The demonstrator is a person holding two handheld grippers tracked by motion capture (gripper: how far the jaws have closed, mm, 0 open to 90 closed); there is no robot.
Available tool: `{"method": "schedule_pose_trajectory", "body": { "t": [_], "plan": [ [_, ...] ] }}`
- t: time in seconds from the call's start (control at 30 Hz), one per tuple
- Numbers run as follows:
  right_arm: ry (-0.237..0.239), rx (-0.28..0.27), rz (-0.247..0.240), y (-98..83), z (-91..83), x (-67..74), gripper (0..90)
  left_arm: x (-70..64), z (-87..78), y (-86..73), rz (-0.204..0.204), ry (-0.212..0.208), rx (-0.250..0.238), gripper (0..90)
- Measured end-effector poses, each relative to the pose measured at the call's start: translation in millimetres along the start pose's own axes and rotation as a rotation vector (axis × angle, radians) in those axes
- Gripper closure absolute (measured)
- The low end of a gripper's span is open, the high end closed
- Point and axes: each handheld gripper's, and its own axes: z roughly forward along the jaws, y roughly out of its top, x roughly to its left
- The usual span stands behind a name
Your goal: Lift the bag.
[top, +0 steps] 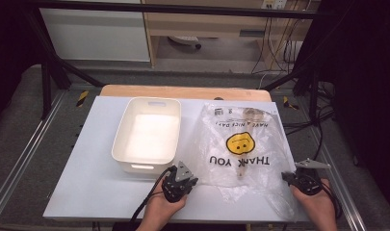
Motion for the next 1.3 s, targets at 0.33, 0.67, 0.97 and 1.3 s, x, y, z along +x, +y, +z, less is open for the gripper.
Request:
{"method": "schedule_pose_trajectory", "body": {
  "t": [0.33, 0.67, 0.97, 1.3],
  "plan": [
    [-0.026, -0.006, -0.015, -6.0, 2.6, 6.8, 31.1, 2.6, -1.7, -1.1, 0.001, 0.005, -0.003, 89.7],
    [0.045, 0.019, -0.061, 1.9, 3.0, 17.2, 78.2, 4.4, -5.9, 2.4, 0.003, -0.007, -0.014, 89.9],
    [0.121, 0.034, -0.100, 18.7, 10.0, 28.9, 90.0, 10.0, -20.3, 19.1, 0.001, -0.016, -0.040, 90.0],
    [0.175, -0.018, -0.107, 44.5, 7.4, 31.8, 90.0, 20.7, -32.2, 48.5, 0.009, -0.044, -0.026, 90.0]
  ]
}}
